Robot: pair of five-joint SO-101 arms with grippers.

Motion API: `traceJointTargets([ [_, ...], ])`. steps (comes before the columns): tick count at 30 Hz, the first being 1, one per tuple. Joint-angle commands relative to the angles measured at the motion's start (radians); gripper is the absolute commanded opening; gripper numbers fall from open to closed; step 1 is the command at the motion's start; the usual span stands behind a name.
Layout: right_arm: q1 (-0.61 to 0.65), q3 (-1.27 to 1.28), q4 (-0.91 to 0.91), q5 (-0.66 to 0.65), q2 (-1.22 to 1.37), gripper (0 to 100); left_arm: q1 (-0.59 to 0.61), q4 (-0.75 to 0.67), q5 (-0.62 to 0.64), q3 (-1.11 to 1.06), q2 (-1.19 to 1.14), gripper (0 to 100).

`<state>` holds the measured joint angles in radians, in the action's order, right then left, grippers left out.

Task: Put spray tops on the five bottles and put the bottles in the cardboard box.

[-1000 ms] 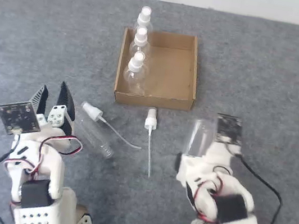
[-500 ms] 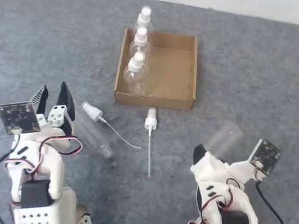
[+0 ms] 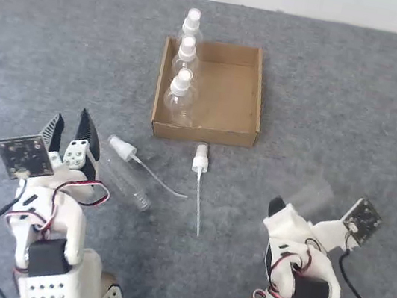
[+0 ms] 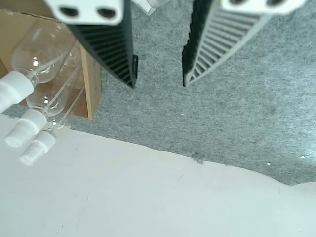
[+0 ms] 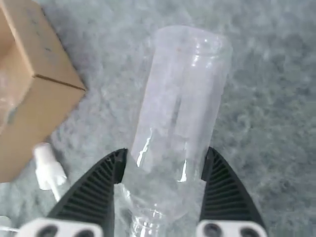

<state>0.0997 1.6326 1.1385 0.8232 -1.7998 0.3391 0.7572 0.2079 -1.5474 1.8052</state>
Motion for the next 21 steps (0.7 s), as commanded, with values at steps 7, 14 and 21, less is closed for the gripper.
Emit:
traceJointTargets([
  [7,-0.001,-0.009,-0.044,-0.025,-0.015,31.8,0.006,-0.032,0.015,0.012,0.015,14],
  [14,-0.002,-0.044,-0.042,-0.026,-0.015,25.7,0.006,-0.032,0.015,0.012,0.015,14],
  [21,-0.001,-0.227,0.027,-0.069,-0.015,24.8,0.006,-0.032,0.015,0.012,0.015,14],
])
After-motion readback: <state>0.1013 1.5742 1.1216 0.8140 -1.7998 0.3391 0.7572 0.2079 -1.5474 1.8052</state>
